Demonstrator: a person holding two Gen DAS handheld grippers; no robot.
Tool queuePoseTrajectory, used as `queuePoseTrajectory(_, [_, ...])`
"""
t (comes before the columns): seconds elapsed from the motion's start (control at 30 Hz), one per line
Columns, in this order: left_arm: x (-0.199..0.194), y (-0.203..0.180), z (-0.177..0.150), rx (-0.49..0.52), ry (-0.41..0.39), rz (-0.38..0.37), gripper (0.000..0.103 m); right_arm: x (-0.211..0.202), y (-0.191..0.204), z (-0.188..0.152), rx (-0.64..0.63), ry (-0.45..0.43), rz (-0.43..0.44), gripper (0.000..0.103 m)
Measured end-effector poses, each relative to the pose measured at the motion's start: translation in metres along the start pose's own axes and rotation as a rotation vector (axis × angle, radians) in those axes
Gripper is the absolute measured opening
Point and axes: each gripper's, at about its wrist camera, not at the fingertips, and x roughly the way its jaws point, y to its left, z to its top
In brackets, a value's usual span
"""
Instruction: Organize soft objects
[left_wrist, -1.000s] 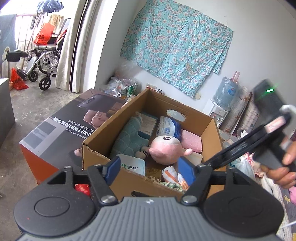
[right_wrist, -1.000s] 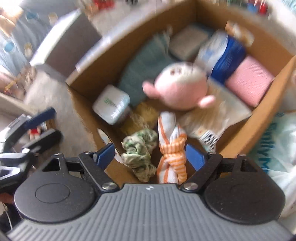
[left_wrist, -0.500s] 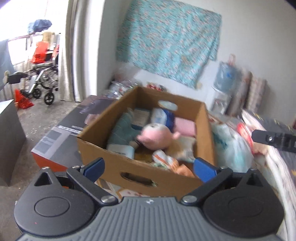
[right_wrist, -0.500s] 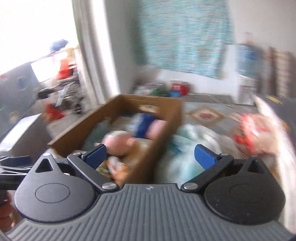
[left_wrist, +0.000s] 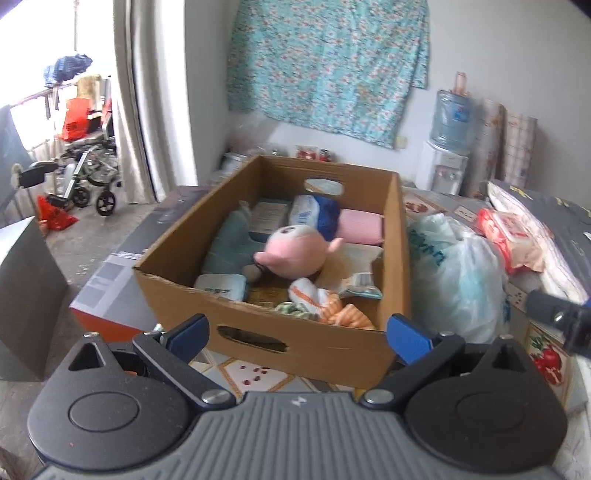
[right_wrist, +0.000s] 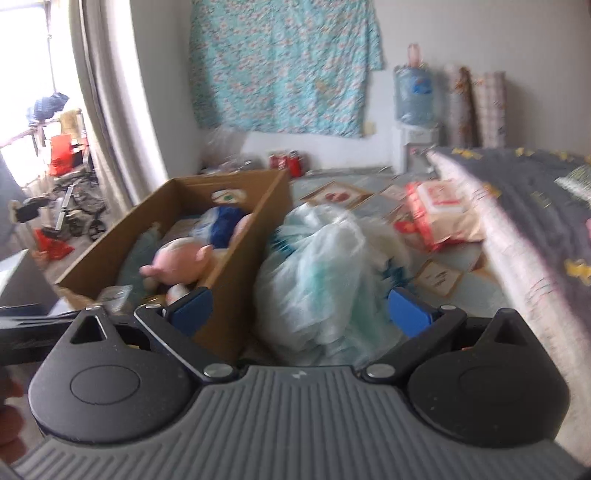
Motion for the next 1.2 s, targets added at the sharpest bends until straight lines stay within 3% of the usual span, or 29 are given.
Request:
queuePoseTrajectory(0.4, [0.016,-0.002,0.0,0.02,0.051,0.035,0.103,0.034,0.024,0.004,-0.054,0.127,0.045,0.102])
queuePoseTrajectory(1.2, [0.033,0.009,0.004,0.001,0.106,0.038,0.103,0.053,0.034,0.007,-0.098,0.156,0.016,0.102])
